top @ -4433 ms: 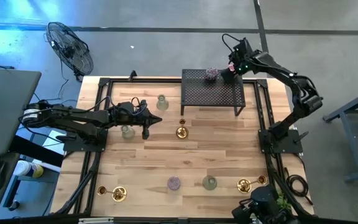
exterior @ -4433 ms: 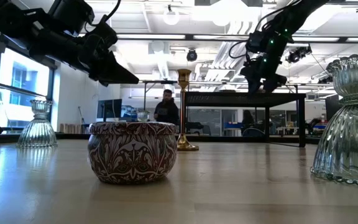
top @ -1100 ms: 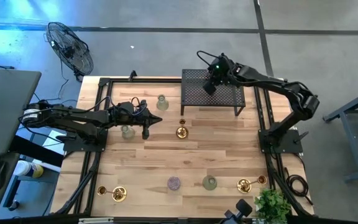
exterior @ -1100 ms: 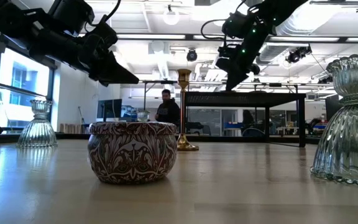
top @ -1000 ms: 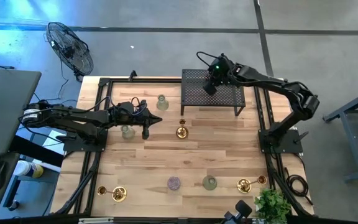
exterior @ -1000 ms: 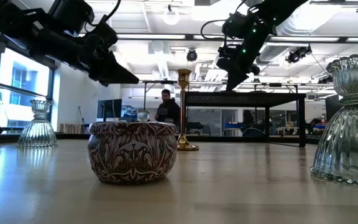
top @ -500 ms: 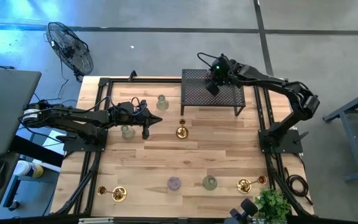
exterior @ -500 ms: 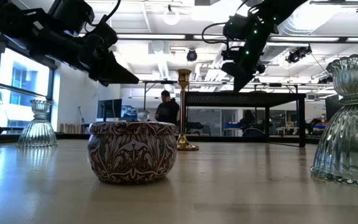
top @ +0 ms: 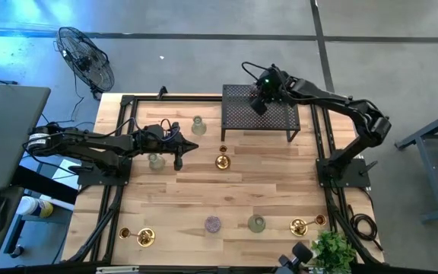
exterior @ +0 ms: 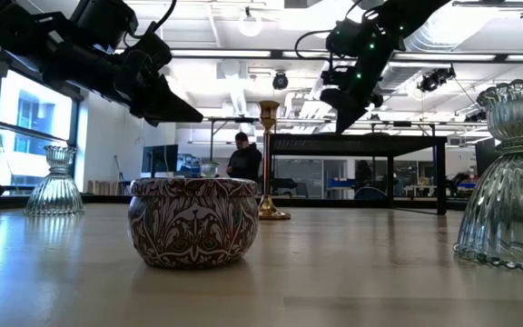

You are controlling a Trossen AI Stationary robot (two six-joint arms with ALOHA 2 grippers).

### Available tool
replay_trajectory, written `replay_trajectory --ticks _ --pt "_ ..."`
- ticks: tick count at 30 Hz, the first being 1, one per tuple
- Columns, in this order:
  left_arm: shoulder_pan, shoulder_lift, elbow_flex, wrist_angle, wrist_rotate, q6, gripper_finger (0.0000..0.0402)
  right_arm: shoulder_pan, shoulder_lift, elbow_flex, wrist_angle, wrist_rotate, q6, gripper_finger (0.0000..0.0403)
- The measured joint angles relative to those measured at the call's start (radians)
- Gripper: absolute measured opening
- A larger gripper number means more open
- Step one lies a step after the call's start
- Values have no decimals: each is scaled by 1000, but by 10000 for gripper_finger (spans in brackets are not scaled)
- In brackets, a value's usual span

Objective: Pick & Place candle stick holders
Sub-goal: Adjust the black patterned candle, then put the red patterned candle on the shelf

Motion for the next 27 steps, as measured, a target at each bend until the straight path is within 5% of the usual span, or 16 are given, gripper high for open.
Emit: replay_trajectory --ticks 9,13,21,27 --pt "0 1 0 -70 0 -66 5 119 -85 -18 -49 -29 13 0" --pt "-18 13 0 -107 45 -67 5 219 -176 -131 70 -45 31 0" --pt "-272 17 53 -55 -46 31 5 438 -386 -428 471 -7 92 0" --pt "-406 78 162 -183 -78 -23 5 553 -475 -530 590 125 89 0"
